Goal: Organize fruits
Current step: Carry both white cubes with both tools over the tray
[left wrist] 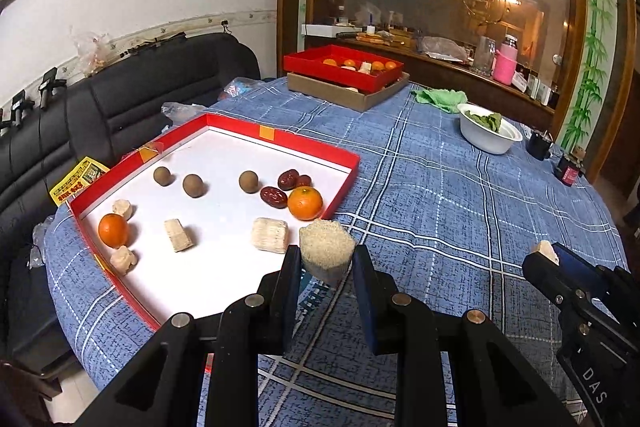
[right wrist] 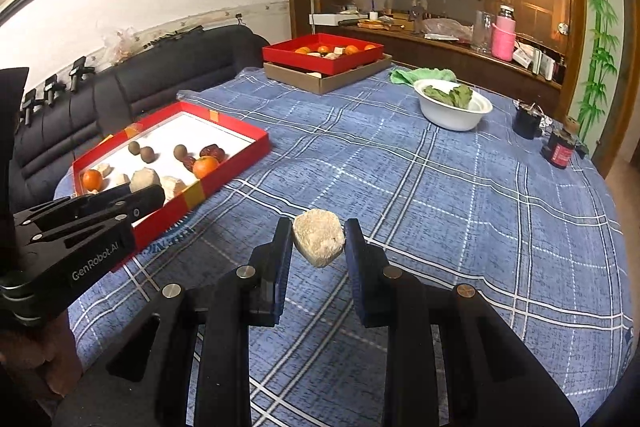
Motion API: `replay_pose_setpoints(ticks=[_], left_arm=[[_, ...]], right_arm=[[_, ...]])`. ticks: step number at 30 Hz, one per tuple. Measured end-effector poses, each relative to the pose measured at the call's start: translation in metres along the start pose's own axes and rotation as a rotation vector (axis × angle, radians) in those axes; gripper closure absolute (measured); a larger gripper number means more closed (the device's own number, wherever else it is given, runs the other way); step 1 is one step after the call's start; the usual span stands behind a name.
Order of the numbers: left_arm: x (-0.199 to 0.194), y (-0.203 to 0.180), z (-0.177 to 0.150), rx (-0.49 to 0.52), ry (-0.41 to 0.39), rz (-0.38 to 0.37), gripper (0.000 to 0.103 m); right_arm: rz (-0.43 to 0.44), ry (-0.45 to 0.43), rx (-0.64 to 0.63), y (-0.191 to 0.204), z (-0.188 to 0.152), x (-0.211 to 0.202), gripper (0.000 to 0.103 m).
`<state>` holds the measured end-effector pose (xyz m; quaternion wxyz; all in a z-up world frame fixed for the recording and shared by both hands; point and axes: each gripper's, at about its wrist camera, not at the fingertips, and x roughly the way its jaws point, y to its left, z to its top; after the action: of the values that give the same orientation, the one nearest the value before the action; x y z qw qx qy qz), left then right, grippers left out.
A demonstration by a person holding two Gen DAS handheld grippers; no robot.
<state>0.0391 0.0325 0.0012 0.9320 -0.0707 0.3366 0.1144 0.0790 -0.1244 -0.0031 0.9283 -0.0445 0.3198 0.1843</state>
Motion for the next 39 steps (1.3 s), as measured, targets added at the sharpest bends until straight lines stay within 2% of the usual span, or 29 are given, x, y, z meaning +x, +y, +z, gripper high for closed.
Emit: replay_pose_setpoints(ticks=[4,9,16,23,31,39], left_arm=[[-0.005,0.003,0.003,-0.001,-0.008,0.016,0.078],[-0.015,0.027,0.011,-0.038,-0.028,0.091,0.078],[-0.031,0.074,0.019,-0.099,-0.051,0.197,0.078],[-0.047,0.108,0.019,-0.136,-0.065,0.262,0.078],[-0.065,0.119,0.016,-0.140,-0.074,0.307,0.078],[-0.064,0.123,0.012,-0.161,-0.055,0.284,0.078]], right_arm=[[0.019,-0.008,-0.009,0.005,0.004,0.000,0.078],[0.086,-0.019,-0.030,0.016,0.017,0.005,0.078],[0.227,-0.032,-0.125,0.066,0.043,0.019,0.078],[0.320,-0.040,-0.175,0.105,0.048,0.021,0.078],[0.381,-0.038,-0.211,0.126,0.048,0.020,0.078],[0.389,-0.043,-0.186,0.122,0.047,0.016,0.078]])
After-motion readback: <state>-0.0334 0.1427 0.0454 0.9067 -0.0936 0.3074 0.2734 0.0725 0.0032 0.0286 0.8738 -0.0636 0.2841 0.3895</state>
